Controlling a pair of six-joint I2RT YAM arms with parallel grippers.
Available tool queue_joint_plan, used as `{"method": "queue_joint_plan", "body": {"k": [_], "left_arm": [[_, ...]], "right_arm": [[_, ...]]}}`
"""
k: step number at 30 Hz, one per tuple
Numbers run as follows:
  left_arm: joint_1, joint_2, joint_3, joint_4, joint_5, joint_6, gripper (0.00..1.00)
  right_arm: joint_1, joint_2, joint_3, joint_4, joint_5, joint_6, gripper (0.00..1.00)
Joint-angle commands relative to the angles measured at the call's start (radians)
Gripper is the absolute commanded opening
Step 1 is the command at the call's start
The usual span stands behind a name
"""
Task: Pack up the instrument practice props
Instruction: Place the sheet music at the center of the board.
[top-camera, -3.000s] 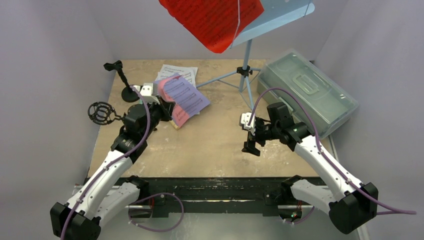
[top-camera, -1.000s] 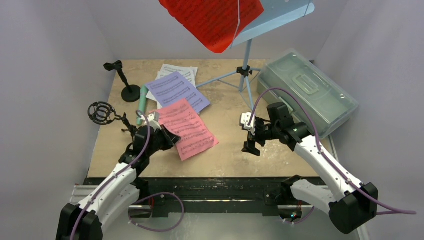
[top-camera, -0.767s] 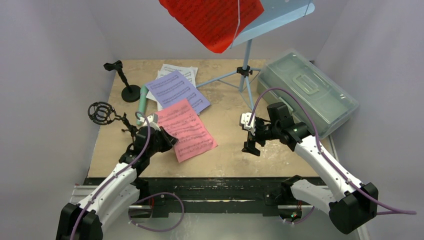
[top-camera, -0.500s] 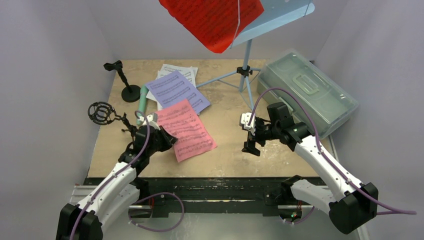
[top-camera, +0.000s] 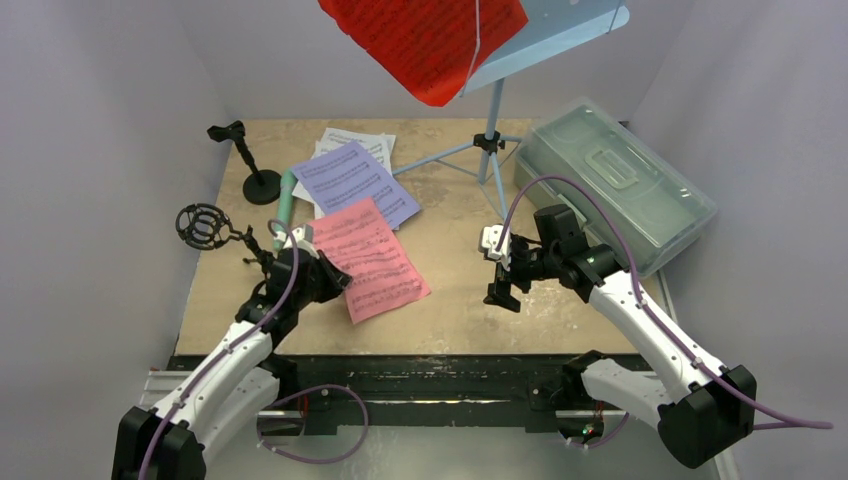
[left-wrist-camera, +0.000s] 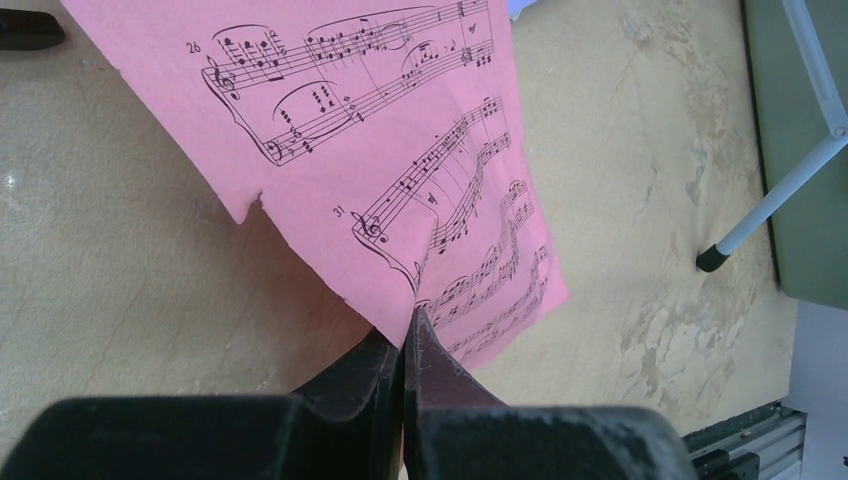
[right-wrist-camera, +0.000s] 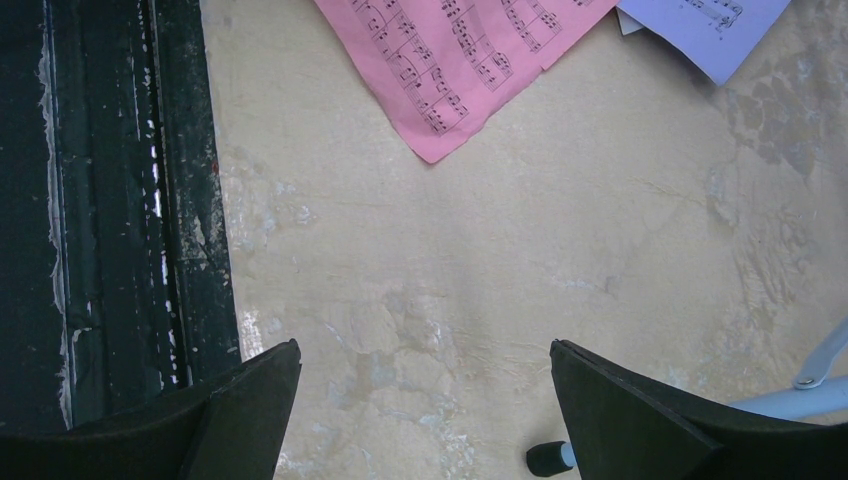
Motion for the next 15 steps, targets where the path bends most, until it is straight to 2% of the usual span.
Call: {"method": "queue_joint_plan", "body": {"k": [1,8,15], "left_arm": [[0.005,0.007,0.059,-0.009,-0.020,0.014,0.00],[0.005,0.052,0.141,-0.012,-0.071,0.061,0.00],[0.006,0.269,0.393,-0.089,-0.190,0.315,0.00]], "right_arm": [[-0.006,-0.015,-0.009,0.012,0.002,-0.003,0.99],[-0.006,-0.013,-0.009,0.011,-0.003,-0.003,0.99],[-0.005,-0.017,-0.009,0.011,-0.001,-0.003,0.99]]}}
